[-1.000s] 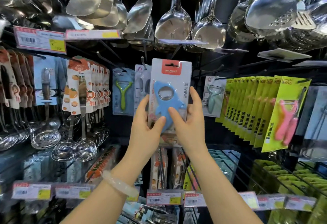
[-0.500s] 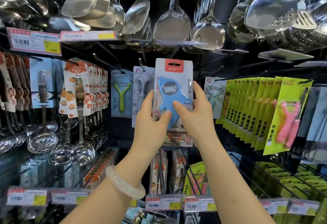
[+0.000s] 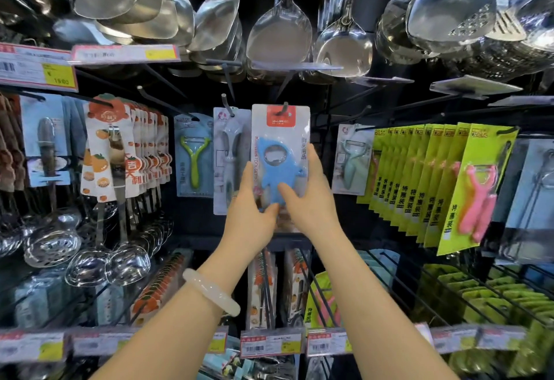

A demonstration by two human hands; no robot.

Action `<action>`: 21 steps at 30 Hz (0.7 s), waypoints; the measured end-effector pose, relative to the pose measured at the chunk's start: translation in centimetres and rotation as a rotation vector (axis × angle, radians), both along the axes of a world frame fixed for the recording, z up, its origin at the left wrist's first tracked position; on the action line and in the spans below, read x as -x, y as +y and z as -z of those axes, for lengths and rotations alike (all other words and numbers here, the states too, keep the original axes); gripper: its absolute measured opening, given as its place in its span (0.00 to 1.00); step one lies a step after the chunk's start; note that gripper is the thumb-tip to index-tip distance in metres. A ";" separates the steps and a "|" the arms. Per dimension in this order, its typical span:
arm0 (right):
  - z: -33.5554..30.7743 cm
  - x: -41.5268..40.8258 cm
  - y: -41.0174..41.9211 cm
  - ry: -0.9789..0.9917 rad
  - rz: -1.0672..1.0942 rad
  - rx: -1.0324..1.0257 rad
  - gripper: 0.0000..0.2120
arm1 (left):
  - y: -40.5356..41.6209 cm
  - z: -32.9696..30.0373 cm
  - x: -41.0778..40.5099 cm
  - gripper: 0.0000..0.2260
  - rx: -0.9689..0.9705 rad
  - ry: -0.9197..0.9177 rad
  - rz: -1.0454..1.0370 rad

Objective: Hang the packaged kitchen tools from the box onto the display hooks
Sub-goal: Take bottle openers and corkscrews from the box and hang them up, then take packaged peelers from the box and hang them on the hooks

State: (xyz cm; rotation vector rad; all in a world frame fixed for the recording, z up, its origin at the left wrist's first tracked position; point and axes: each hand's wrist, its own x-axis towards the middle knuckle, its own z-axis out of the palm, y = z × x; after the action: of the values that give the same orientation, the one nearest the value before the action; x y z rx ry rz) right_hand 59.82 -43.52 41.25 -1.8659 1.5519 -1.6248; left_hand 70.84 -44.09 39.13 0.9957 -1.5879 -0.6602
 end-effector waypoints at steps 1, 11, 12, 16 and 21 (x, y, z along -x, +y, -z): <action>0.6 0.1 -0.2 0.055 0.028 -0.020 0.38 | -0.5 0.5 0.1 0.34 -0.024 -0.063 -0.025; 10.1 5.3 3.3 0.437 0.278 -0.262 0.28 | 3.6 7.0 5.5 0.28 -0.127 -0.779 -0.151; 10.6 6.3 4.3 0.475 0.304 -0.264 0.27 | 4.3 7.4 6.4 0.28 -0.101 -0.837 -0.132; 13.3 10.7 8.7 0.559 0.392 -0.263 0.26 | 7.5 8.9 10.9 0.27 0.068 -0.968 -0.044; 18.3 17.4 15.6 0.574 0.470 -0.413 0.26 | 13.4 11.5 17.8 0.26 0.105 -1.116 0.148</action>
State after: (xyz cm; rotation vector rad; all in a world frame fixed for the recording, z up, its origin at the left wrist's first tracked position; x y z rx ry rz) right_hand 42.42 -27.93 22.96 -1.9093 2.4837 -0.7967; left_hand 53.08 -30.70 27.60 1.2586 -2.6398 -0.0525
